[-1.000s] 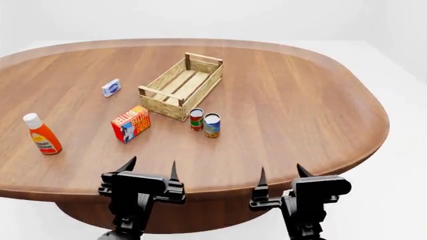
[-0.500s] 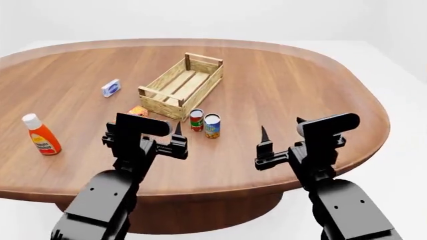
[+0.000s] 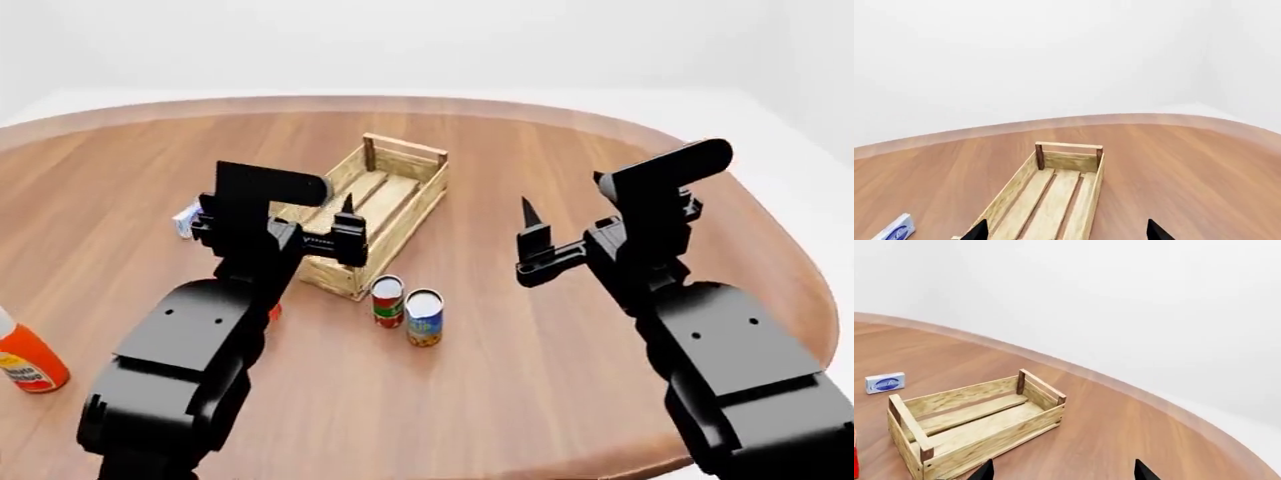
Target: Pick up the ketchup, and put it in the wooden tray.
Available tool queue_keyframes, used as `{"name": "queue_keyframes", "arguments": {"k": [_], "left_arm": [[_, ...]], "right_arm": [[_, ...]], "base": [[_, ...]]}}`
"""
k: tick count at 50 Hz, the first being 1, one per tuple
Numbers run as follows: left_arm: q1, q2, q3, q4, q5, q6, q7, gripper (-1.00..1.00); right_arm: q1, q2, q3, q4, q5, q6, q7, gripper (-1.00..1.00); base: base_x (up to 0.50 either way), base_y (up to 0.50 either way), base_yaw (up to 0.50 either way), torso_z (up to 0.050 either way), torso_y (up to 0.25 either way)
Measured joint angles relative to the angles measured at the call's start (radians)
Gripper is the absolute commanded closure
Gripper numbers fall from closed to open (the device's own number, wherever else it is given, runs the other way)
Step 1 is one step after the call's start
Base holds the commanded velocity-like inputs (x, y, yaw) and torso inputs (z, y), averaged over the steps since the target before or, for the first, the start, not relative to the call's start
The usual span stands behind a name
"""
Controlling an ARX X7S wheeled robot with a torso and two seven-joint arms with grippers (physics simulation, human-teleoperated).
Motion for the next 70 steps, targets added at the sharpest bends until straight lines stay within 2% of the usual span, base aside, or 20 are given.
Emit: {"name": "queue_keyframes", "arguments": {"k": [8, 20, 55, 70], "left_arm": [[-0.027, 0.000, -0.007, -0.007, -0.008, -0.008, -0.005, -1.00], [-0.056, 0.001, -0.015, -0.025, -0.015, -0.003, -0.014, -1.00], [-0.076, 0.010, -0.024, -0.066, -0.020, 0.034, -0.059, -1.00], [-0.116, 0.016, -0.025, -0.115, -0.014, 0.047, -0.084, -1.00]], "right_arm": [[0.037, 0.002, -0.016, 0.019, -0.003, 0.002, -0.009, -1.00], [0.079, 0.008, -0.040, 0.056, -0.012, -0.014, -0.023, -1.00], [0.127, 0.024, -0.071, 0.085, -0.016, -0.019, -0.037, -1.00], [0.167, 0.024, -0.085, 0.104, -0.025, 0.013, -0.026, -1.00]], "base": [[0.50, 0.00, 0.00, 0.000, 0.000], [0.00, 0.00, 0.02, 0.000, 0.001], [0.02, 0.00, 0.50, 0.000, 0.000], [0.02, 0.00, 0.00, 0.000, 0.000]]}}
